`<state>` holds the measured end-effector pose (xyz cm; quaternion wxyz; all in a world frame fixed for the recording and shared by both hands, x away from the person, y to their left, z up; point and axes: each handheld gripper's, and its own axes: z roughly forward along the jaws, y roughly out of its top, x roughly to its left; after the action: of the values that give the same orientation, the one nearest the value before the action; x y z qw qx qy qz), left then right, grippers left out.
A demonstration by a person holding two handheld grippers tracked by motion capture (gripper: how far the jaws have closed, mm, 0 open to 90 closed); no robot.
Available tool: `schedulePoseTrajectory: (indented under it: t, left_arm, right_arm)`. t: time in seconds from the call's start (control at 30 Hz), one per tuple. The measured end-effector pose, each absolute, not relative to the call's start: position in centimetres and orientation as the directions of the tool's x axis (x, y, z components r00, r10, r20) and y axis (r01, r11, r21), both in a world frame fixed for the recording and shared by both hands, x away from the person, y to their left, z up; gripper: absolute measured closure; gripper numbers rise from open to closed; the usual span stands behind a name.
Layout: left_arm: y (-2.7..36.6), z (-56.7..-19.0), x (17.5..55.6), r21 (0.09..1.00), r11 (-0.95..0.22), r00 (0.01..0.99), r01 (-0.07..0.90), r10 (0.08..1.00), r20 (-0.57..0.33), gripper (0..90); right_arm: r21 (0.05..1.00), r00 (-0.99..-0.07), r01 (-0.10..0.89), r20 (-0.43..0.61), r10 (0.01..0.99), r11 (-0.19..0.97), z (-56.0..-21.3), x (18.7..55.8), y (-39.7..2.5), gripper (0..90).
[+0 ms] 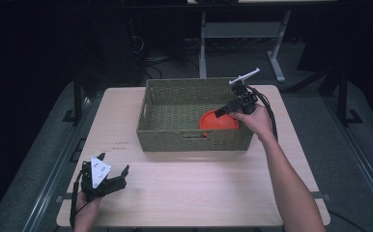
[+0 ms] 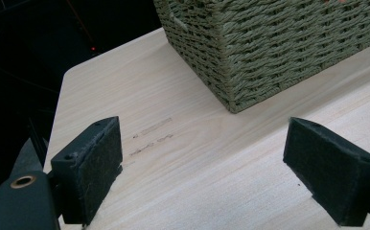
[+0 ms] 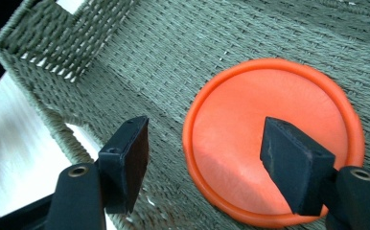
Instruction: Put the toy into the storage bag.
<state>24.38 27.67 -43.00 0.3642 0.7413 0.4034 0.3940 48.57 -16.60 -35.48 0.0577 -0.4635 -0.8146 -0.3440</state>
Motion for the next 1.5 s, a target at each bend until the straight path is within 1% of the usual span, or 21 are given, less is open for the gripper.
schedulePoseTrajectory:
  t: [0.1,0.6,0.73,0.97,1.17,1.5]
  left_arm:
    - [27.6,-43.0,24.4,0.857,-0.412,0.365,0.310,0.884,0.292,12.8]
    - [27.7,-43.0,24.3,0.858,-0.408,0.363,0.311,0.886,0.290,12.8]
    - [27.7,-43.0,24.3,0.857,-0.411,0.364,0.312,0.885,0.292,12.8]
    - [27.6,-43.0,24.3,0.856,-0.413,0.365,0.310,0.883,0.295,12.8]
    - [27.7,-43.0,24.3,0.856,-0.413,0.363,0.311,0.884,0.294,12.8]
    - [27.7,-43.0,24.3,0.856,-0.412,0.361,0.314,0.885,0.294,12.8]
  right_arm:
    - [0.508,-0.565,0.795,0.419,0.711,0.332,-35.3,48.3,-16.8,31.8]
    - [0.543,-0.608,0.761,0.406,0.682,0.355,-33.7,46.5,-17.0,31.9]
    - [0.556,-0.609,0.759,0.426,0.669,0.338,-33.3,45.9,-17.4,31.9]
    - [0.568,-0.619,0.750,0.420,0.664,0.340,-32.5,44.9,-18.0,31.2]
    - [0.576,-0.621,0.745,0.416,0.664,0.336,-32.4,44.1,-18.7,29.3]
    - [0.590,-0.625,0.737,0.410,0.665,0.329,-32.9,42.8,-19.8,29.2]
